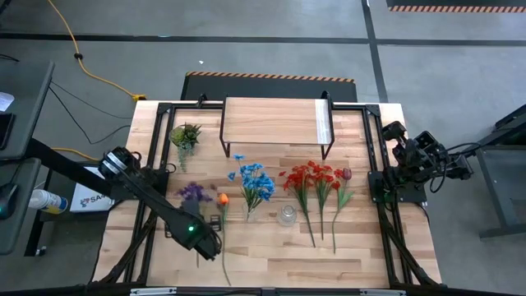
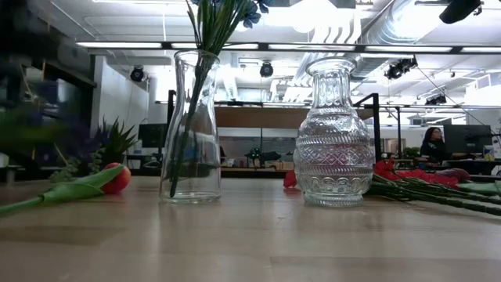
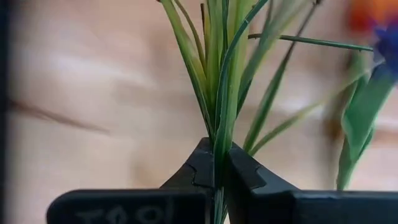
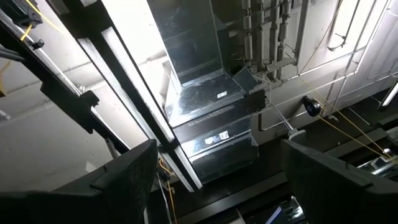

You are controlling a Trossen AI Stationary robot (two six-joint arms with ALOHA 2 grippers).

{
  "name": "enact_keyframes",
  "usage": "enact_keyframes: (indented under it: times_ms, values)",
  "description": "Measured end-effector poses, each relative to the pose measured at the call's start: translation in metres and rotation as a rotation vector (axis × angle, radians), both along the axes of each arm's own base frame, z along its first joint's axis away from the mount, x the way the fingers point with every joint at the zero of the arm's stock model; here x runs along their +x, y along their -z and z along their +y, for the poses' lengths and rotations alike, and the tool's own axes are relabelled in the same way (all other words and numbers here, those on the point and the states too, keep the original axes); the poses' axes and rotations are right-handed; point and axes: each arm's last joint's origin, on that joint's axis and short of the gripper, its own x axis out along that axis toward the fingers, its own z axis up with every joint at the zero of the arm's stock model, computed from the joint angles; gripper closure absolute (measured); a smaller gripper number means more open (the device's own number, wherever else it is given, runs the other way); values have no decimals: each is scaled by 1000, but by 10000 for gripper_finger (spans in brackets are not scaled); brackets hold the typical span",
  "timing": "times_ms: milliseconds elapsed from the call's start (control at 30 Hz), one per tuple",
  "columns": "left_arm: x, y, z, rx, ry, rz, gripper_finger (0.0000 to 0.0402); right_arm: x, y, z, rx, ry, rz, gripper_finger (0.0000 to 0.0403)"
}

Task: Pick and place flowers into a vace then onto a shelf
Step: Put the purple flowers into the left transparent flower vase

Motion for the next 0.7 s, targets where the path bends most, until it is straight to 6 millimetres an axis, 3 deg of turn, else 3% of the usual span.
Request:
enact_keyframes:
  times_ms: [167,367,700]
  values:
    - [-3,-60,-5,104,42,16,357,0,0,0,1,9,5,75]
    - [-2,-104,-10,158,117,-256,357,1,0,0,0,9,10,75]
    - [0,-111,-9,190,143,-319,357,2,1,0,-11,3,24,75]
